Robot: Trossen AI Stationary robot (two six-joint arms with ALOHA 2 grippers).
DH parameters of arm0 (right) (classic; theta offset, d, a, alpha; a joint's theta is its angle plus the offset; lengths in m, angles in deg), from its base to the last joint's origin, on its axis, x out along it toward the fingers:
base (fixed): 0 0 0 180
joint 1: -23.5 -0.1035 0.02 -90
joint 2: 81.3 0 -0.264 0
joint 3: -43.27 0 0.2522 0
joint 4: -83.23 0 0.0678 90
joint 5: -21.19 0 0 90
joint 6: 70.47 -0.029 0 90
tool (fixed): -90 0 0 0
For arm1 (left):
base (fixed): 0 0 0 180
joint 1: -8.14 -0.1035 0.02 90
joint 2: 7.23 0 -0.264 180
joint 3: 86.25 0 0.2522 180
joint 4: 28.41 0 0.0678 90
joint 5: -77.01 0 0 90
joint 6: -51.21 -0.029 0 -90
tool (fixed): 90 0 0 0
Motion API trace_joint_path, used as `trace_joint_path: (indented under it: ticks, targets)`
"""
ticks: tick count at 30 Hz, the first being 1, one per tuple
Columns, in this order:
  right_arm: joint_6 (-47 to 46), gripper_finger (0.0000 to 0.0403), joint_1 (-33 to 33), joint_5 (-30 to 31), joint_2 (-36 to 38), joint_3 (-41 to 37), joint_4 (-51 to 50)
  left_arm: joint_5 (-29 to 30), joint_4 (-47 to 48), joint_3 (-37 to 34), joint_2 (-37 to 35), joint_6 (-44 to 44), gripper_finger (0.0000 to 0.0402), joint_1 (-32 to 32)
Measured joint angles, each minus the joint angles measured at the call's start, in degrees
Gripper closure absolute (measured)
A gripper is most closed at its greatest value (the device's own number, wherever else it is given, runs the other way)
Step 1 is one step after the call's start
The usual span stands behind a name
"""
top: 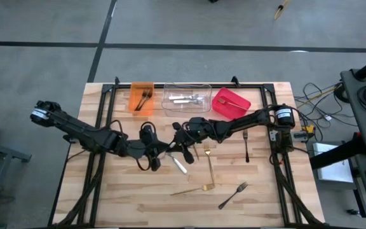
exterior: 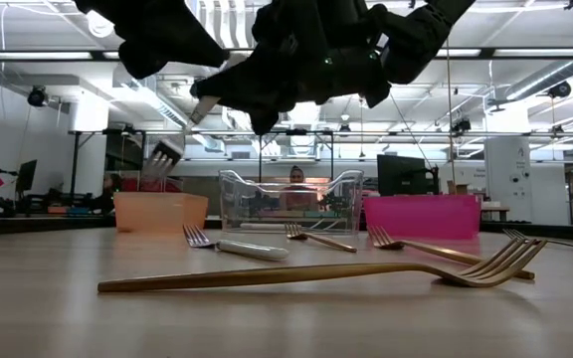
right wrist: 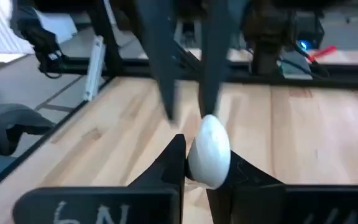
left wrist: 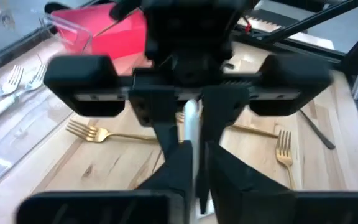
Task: Sort silverware by color (type)
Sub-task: Put the white fork into the transparent bin
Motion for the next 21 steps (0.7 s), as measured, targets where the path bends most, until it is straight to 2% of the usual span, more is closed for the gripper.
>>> trace_joint_path:
  ticks: [5,10,13,18,21]
  targets:
    - [1.3,0.0378,0.0,8.1,1.7,1.3,-9.9,0.0,0.5,0.0,-2.1,-4.1,0.0316,0.0]
    - [2.6,0.0378,0.0,16.3,3.6,4.5,-23.0,1.5,1.5,0.0,-5.3,-12.7,0.0279,0.0]
    - [2.8,0.0378,0.0,19.9,4.4,7.1,-30.5,3.2,1.5,0.0,-7.6,-19.9,0.0271,-0.2]
    - [2.9,0.0378,-0.1,27.6,5.5,14.1,-45.0,11.7,1.5,-0.3,-11.7,-30.4,0.0269,-0.3]
    - [1.8,0.0378,-0.3,31.7,5.9,18.8,-54.7,12.6,1.2,-1.8,-14.1,-35.0,0.027,-0.4]
